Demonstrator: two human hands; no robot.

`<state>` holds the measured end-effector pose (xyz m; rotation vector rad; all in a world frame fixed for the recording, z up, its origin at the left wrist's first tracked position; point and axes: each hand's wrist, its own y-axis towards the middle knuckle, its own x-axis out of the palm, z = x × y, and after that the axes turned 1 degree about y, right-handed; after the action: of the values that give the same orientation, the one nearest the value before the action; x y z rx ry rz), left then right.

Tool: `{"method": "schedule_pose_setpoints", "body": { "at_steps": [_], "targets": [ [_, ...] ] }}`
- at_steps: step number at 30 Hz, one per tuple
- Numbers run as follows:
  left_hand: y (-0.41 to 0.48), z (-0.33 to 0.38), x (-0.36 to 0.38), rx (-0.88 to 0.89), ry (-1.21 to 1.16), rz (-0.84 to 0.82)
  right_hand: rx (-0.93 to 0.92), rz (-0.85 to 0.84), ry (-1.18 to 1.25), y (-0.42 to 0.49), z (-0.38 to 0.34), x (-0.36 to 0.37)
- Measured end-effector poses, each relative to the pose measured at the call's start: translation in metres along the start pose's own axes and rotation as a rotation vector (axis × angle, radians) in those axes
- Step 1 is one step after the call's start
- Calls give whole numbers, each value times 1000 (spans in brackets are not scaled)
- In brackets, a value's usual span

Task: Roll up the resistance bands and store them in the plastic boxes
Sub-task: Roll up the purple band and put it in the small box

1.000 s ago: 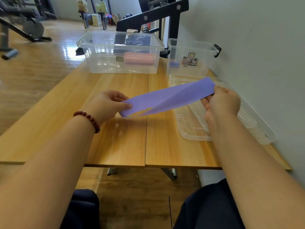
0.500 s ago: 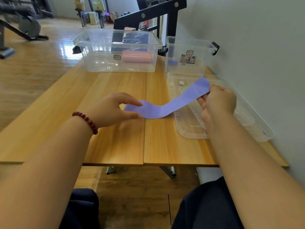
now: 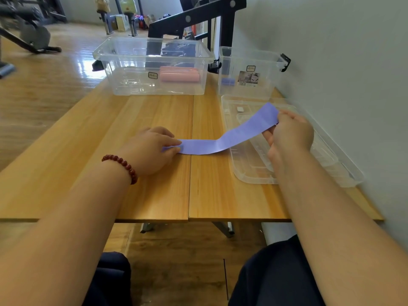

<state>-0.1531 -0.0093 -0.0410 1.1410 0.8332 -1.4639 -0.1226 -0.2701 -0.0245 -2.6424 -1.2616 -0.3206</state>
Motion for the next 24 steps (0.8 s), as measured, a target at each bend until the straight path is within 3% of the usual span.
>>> {"method": "schedule_pose_setpoints", "body": {
  "at_steps": [6, 10, 13, 20, 24],
  "targets": [
    [2, -1, 1, -27, 107, -48, -7, 8, -15, 2, 0, -2],
    [1, 4, 1, -8, 0, 52, 12, -42, 16, -4, -1, -1],
    [2, 13, 1, 67, -80, 135, -6, -162, 24, -11, -3, 0],
    [5, 51, -8, 218, -338, 311, -248, -504, -121, -27, -13, 4],
    [9, 71, -14, 238, -649, 319, -292, -645, -150, -36, -18, 10]
  ]
}}
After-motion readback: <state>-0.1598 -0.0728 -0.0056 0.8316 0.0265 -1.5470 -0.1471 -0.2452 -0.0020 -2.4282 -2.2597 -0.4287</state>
